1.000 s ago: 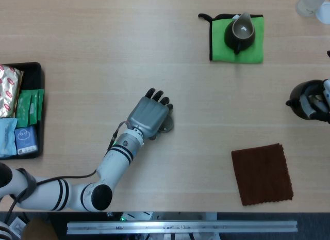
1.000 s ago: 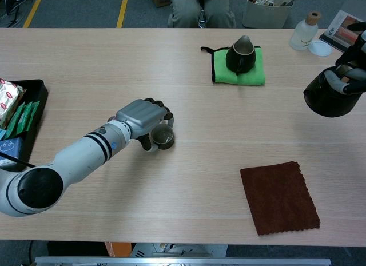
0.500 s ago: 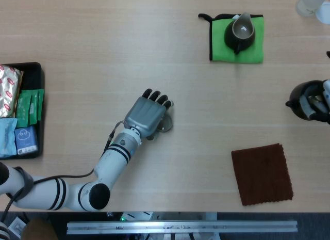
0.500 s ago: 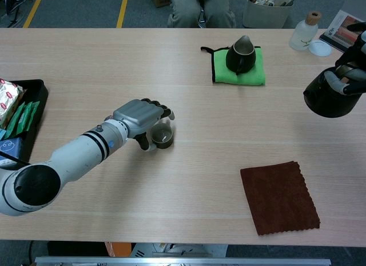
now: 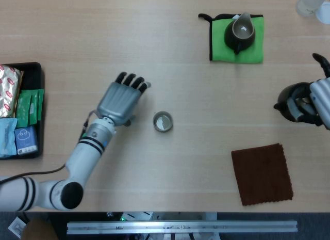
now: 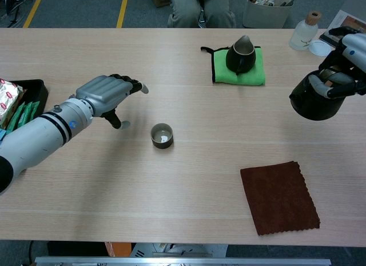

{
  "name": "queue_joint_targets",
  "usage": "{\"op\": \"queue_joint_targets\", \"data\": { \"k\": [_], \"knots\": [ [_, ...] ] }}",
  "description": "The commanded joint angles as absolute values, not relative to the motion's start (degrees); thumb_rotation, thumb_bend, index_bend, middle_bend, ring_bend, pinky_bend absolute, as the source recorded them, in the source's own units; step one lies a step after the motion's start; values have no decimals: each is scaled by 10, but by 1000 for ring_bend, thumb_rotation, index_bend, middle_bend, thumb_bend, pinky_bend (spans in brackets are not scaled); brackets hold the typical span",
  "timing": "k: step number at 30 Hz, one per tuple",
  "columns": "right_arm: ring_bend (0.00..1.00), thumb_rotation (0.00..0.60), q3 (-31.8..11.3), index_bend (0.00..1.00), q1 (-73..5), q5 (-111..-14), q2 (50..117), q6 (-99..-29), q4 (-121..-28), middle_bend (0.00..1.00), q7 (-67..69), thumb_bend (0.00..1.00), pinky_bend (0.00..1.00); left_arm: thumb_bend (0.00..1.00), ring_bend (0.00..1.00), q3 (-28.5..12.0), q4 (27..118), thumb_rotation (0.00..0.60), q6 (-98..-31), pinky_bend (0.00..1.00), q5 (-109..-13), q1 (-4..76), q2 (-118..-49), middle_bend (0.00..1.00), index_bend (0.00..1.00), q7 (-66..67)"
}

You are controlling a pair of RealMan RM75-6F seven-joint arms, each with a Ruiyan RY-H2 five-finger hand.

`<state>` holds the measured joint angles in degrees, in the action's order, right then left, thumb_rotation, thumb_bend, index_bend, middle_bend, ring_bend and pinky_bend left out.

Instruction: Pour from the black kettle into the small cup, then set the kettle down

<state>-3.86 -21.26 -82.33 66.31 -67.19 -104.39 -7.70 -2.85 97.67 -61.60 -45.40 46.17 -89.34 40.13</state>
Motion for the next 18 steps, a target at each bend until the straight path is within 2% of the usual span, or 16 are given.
{"op": "queue_joint_targets", "data": {
  "k": [1,7,18],
  "knots": [
    [966,558,-41,1000,-219,-822,671,-666,-1048,1000,-85,469,29,271,90,-21,1001,600,-643,89,-495,436,-858,134,140,366],
    [966,575,-53,1000,-242,-803,699,-643,-1064,1000,-118,469,30,271,90,-5,1048,600,-691,89,-559,387,-782,135,141,317],
    [966,585,-73,1000,-282,-752,764,-613,-1063,1000,-171,468,30,271,90,29,1093,600,-730,89,-628,328,-704,138,142,290]
  ]
}}
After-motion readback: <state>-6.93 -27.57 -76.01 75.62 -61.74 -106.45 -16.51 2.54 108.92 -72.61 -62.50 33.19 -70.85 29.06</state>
